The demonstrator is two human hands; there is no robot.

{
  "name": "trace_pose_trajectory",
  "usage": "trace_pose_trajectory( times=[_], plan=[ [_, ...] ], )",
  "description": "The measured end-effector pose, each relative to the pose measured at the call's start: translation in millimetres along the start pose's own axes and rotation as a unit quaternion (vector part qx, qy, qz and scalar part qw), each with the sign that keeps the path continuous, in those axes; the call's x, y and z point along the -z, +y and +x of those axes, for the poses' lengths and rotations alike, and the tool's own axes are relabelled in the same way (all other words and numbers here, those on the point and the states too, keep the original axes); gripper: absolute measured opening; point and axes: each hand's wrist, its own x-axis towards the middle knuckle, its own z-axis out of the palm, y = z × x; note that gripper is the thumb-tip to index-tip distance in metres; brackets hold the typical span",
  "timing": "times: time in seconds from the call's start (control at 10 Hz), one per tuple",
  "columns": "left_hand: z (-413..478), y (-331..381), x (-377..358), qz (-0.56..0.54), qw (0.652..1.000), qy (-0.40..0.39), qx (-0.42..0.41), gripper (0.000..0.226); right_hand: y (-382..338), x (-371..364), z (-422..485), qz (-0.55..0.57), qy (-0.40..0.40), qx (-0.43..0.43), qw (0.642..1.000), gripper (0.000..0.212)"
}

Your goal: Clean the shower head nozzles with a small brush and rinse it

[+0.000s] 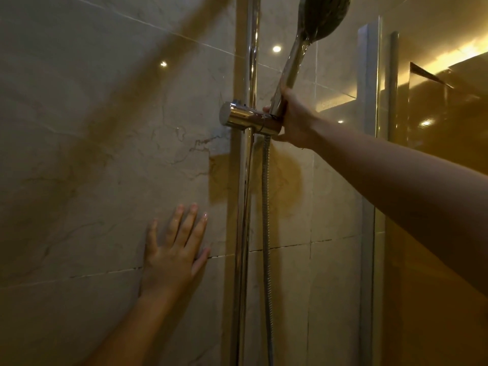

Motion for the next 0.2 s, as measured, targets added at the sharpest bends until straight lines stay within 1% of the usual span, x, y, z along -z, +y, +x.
trace_pose_trajectory(
  times=[0.1,0.2],
  plan=[
    [-3.2,0.0,-0.3,-0.016,1.0,0.003,-0.001,0.068,17.0,-0.5,-15.0,-0.011,0.021,0.001,1.0,0.052],
    [1.5,0.5,1.5,-0.029,1.0,0.006,0.009,0.067,36.2,3.8,-26.6,-0.036,0.043,-0.004,0.998,0.057]
  ],
)
